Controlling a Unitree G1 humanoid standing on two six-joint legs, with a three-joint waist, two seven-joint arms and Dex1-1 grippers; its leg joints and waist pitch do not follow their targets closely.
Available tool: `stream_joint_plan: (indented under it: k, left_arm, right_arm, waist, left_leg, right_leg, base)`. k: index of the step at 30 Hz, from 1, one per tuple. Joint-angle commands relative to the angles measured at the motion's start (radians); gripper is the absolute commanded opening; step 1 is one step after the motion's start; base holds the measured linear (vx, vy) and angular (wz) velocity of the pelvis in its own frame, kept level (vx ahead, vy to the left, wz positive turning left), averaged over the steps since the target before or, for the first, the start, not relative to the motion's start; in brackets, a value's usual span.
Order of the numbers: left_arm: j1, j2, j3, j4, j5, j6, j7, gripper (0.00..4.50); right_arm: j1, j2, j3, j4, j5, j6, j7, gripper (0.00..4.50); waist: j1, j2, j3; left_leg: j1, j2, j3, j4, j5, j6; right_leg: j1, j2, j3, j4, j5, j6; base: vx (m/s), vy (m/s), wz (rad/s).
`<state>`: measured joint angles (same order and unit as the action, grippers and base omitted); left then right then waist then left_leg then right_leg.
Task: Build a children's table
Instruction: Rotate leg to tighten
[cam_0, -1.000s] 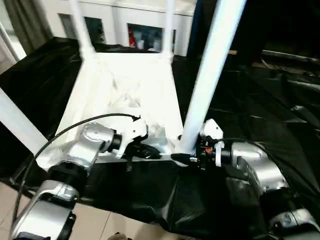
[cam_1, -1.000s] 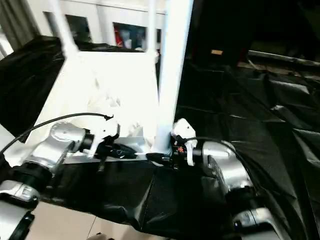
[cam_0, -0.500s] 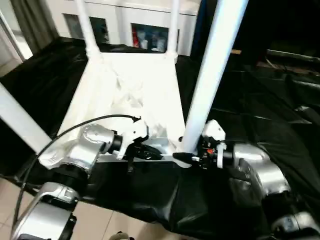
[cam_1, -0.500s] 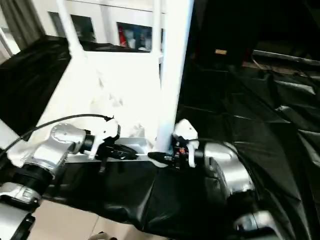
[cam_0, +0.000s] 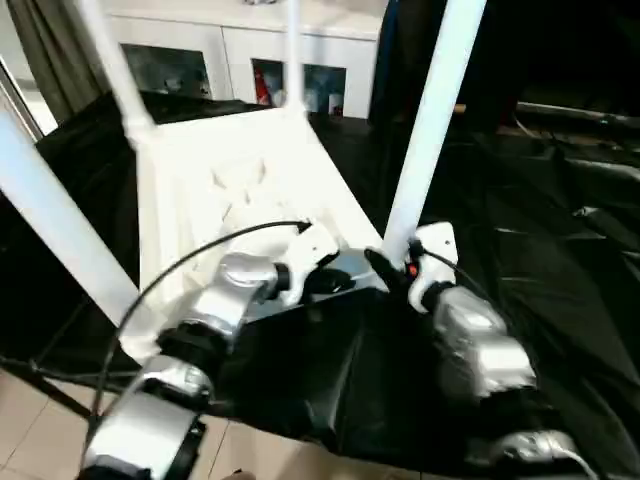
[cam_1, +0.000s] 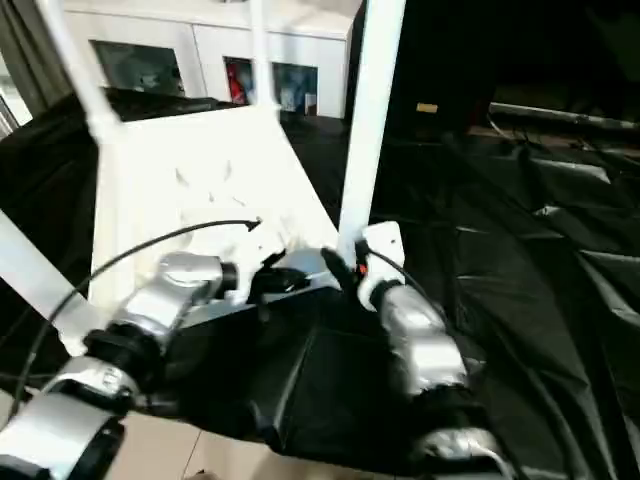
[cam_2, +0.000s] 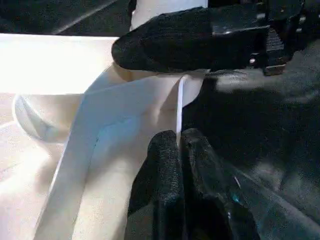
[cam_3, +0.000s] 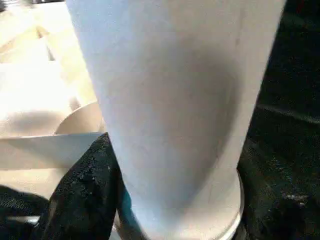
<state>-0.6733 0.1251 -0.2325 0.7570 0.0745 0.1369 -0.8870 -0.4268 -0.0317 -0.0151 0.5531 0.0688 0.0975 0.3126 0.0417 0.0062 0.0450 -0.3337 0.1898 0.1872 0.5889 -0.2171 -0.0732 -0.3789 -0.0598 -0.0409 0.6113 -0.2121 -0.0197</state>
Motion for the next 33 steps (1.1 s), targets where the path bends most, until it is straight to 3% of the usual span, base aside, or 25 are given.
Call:
stream_joint_plan:
  k: [1, 3, 6, 7, 8, 11, 15, 17, 18, 22, 25, 26, 28, 29, 31, 32, 33]
  left_arm:
    - [0.014, -0.052, -0.024, -0.011, -0.017, -0.012, -0.001, 0.0]
    - [0.017, -0.027, -0.023, -0.008, -0.014, -0.025, -0.017, 0.0]
    - [0.027, 0.013, -0.019, -0.018, -0.022, -0.034, -0.066, 0.0]
    - [0.03, 0.032, -0.017, -0.024, -0.023, -0.035, -0.085, 0.0]
    - [0.03, 0.035, -0.016, -0.025, -0.024, -0.036, -0.089, 0.0]
    - [0.035, 0.08, -0.015, -0.028, -0.031, -0.051, -0.152, 0.0]
    - [0.051, 0.139, -0.021, -0.058, -0.07, -0.082, -0.312, 0.0]
    - [0.057, 0.161, -0.03, -0.068, -0.078, -0.078, -0.365, 0.0]
    - [0.06, 0.17, -0.033, -0.074, -0.085, -0.072, -0.392, 0.0]
    - [0.068, 0.186, -0.041, -0.088, -0.102, -0.059, -0.443, 0.0]
    - [0.078, 0.197, -0.046, -0.098, -0.109, -0.049, -0.475, 0.0]
    - [0.081, 0.197, -0.045, -0.095, -0.109, -0.053, -0.476, 0.0]
    - [0.083, 0.195, -0.044, -0.092, -0.108, -0.056, -0.475, 0.0]
    - [0.086, 0.194, -0.044, -0.09, -0.106, -0.058, -0.474, 0.0]
    - [0.086, 0.193, -0.043, -0.087, -0.103, -0.06, -0.469, 0.0]
    - [0.085, 0.192, -0.039, -0.086, -0.099, -0.061, -0.452, 0.0]
    - [0.084, 0.192, -0.038, -0.088, -0.098, -0.059, -0.446, 0.0]
  right_arm:
    - [0.005, 0.063, 0.093, 0.043, -0.014, 0.016, 0.075, 3.05]
    - [-0.001, 0.057, 0.095, 0.036, 0.0, 0.013, 0.114, 3.05]
    - [-0.003, 0.02, 0.126, 0.008, 0.007, 0.023, 0.21, 3.45]
    - [-0.003, -0.004, 0.14, -0.005, 0.012, 0.023, 0.266, 3.45]
    - [-0.003, -0.01, 0.143, -0.006, 0.013, 0.023, 0.277, 3.45]
    - [-0.001, -0.088, 0.172, -0.03, 0.026, 0.003, 0.43, 3.45]
    - [0.003, -0.192, 0.169, -0.075, 0.064, 0.002, 0.61, 3.45]
    - [0.008, -0.232, 0.173, -0.092, 0.074, 0.002, 0.678, 3.45]
    - [0.01, -0.253, 0.176, -0.102, 0.079, 0.007, 0.714, 3.45]
    - [0.014, -0.294, 0.185, -0.118, 0.084, 0.014, 0.778, 3.45]
    - [0.009, -0.308, 0.188, -0.116, 0.097, 0.028, 0.817, 3.45]
    - [0.007, -0.304, 0.186, -0.117, 0.105, 0.037, 0.82, 3.2]
    - [0.006, -0.302, 0.186, -0.117, 0.108, 0.041, 0.82, 3.13]
    - [0.006, -0.299, 0.186, -0.121, 0.112, 0.049, 0.823, 3.08]
    - [0.007, -0.297, 0.186, -0.122, 0.115, 0.053, 0.824, 2.8]
    - [0.01, -0.293, 0.189, -0.119, 0.115, 0.05, 0.822, 2.8]
    - [0.011, -0.292, 0.191, -0.117, 0.114, 0.047, 0.82, 2.79]
  waist:
    - [0.0, -0.014, -0.042]
    - [0.0, -0.014, -0.043]
    - [-0.002, -0.012, -0.043]
    - [-0.001, -0.003, -0.042]
    - [-0.005, -0.008, -0.042]
    - [-0.004, -0.005, -0.044]
    - [-0.002, -0.004, -0.051]
    - [0.001, 0.003, -0.053]
    - [0.007, 0.001, -0.058]
    - [0.023, 0.003, -0.065]
    - [0.029, 0.002, -0.062]
    - [0.029, 0.004, -0.061]
    - [0.03, 0.004, -0.059]
    - [0.03, -0.002, -0.059]
    - [0.031, 0.0, -0.059]
    - [0.033, -0.007, -0.06]
    - [0.034, -0.004, -0.06]
  left_leg:
    - [-0.01, 0.04, -0.021, -0.079, -0.168, 0.032]
    - [-0.01, 0.04, -0.02, -0.077, -0.161, 0.042]
    - [-0.012, 0.039, -0.02, -0.078, -0.161, 0.05]
    - [-0.013, 0.04, -0.022, -0.079, -0.163, 0.051]
    - [-0.015, 0.041, -0.021, -0.079, -0.163, 0.053]
    - [-0.014, 0.041, -0.022, -0.077, -0.154, 0.056]
    - [-0.014, 0.044, -0.02, -0.07, -0.104, 0.085]
    - [-0.013, 0.048, -0.017, -0.067, -0.078, 0.096]
    - [-0.013, 0.049, -0.015, -0.061, -0.043, 0.112]
    - [-0.018, 0.048, -0.012, -0.049, 0.016, 0.152]
    - [-0.019, 0.05, -0.011, -0.051, -0.02, 0.143]
    - [-0.018, 0.051, -0.012, -0.052, -0.036, 0.134]
    - [-0.016, 0.051, -0.012, -0.054, -0.051, 0.119]
    - [-0.016, 0.05, -0.011, -0.055, -0.054, 0.111]
    - [-0.017, 0.049, -0.012, -0.055, -0.053, 0.106]
    - [-0.018, 0.049, -0.012, -0.055, -0.047, 0.106]
    - [-0.018, 0.049, -0.012, -0.054, -0.043, 0.107]
  right_leg:
    - [0.032, -0.086, 0.05, -0.091, -0.271, -0.177]
    - [0.033, -0.087, 0.05, -0.09, -0.252, -0.182]
    - [0.035, -0.085, 0.049, -0.089, -0.24, -0.189]
    - [0.036, -0.086, 0.049, -0.088, -0.235, -0.192]
    - [0.037, -0.085, 0.049, -0.088, -0.226, -0.195]
    - [0.04, -0.086, 0.048, -0.085, -0.202, -0.208]
    - [0.042, -0.085, 0.047, -0.07, -0.063, -0.256]
    - [0.042, -0.082, 0.046, -0.061, 0.009, -0.281]
    - [0.044, -0.079, 0.043, -0.05, 0.094, -0.298]
    - [0.042, -0.079, 0.041, -0.034, 0.227, -0.321]
    - [0.041, -0.082, 0.04, -0.038, 0.173, -0.322]
    - [0.04, -0.082, 0.04, -0.041, 0.143, -0.32]
    - [0.04, -0.081, 0.041, -0.043, 0.112, -0.314]
    - [0.041, -0.081, 0.041, -0.044, 0.101, -0.311]
    - [0.041, -0.081, 0.041, -0.044, 0.091, -0.306]
    - [0.043, -0.082, 0.042, -0.043, 0.091, -0.302]
    - [0.041, -0.083, 0.042, -0.042, 0.09, -0.3]
  base:
    - [0.0, 0.0, 0.0]
    - [0.0, 0.0, 0.0]
    - [0.0, 0.0, 0.0]
    - [0.0, 0.0, 0.0]
    - [0.0, 0.0, 0.0]
    - [0.0, 0.0, 0.0]
    - [0.0, 0.0, 0.0]
    - [0.0, 0.0, 0.0]
    - [0.0, 0.0, 0.0]
    - [0.0, 0.0, 0.0]
    - [0.0, 0.0, 0.0]
    - [0.0, 0.0, 0.0]
    - [0.0, 0.0, 0.0]
    - [0.0, 0.0, 0.0]
    - [0.0, 0.0, 0.0]
    - [0.0, 0.0, 0.0]
    - [0.0, 0.0, 0.0]
